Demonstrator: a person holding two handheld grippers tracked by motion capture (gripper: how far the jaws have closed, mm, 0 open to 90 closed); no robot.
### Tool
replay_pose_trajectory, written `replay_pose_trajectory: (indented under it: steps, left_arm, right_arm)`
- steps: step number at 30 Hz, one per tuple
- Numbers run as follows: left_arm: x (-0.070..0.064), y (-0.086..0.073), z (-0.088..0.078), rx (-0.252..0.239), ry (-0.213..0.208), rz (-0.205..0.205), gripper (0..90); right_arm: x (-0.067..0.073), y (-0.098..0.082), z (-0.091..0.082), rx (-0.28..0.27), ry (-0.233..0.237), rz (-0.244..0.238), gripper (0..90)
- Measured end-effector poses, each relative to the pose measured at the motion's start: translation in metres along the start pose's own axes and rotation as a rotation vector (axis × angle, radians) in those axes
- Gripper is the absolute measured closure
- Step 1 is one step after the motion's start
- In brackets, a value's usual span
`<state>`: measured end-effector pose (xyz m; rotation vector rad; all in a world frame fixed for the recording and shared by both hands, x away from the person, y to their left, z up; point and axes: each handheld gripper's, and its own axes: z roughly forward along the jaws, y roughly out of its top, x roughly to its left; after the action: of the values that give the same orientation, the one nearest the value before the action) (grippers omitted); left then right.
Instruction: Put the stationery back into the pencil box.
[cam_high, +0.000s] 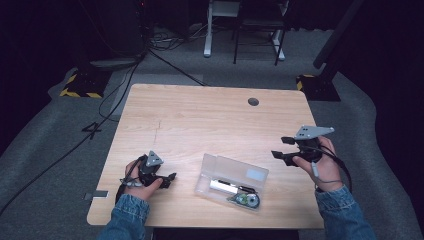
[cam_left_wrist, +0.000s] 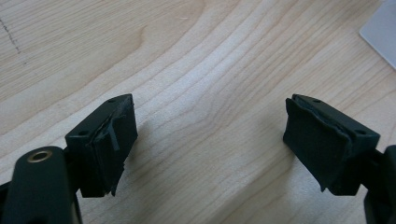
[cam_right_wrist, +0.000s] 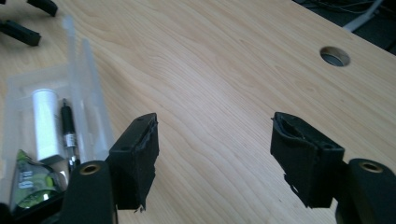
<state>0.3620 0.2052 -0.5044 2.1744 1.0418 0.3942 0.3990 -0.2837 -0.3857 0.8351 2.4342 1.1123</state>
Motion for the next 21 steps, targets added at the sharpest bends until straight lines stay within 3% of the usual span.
replay_pose_trajectory:
  steps: [6, 12, 21]
  left_arm:
    - [0.006, 0.001, 0.001, -0.001, -0.003, -0.001, 16.9]
    - [0.012, -0.001, -0.001, 0.002, 0.001, 0.008, 16.9]
    - [0.012, -0.001, -0.001, 0.003, 0.004, 0.007, 16.5]
  right_arm:
    - [-0.026, -0.022, -0.007, -0.011, -0.032, 0.078, 29.9]
    - [-0.046, -0.044, -0.006, -0.020, -0.066, 0.127, 28.1]
    - [-0.064, -0.078, 0.012, -0.021, -0.065, 0.154, 25.2]
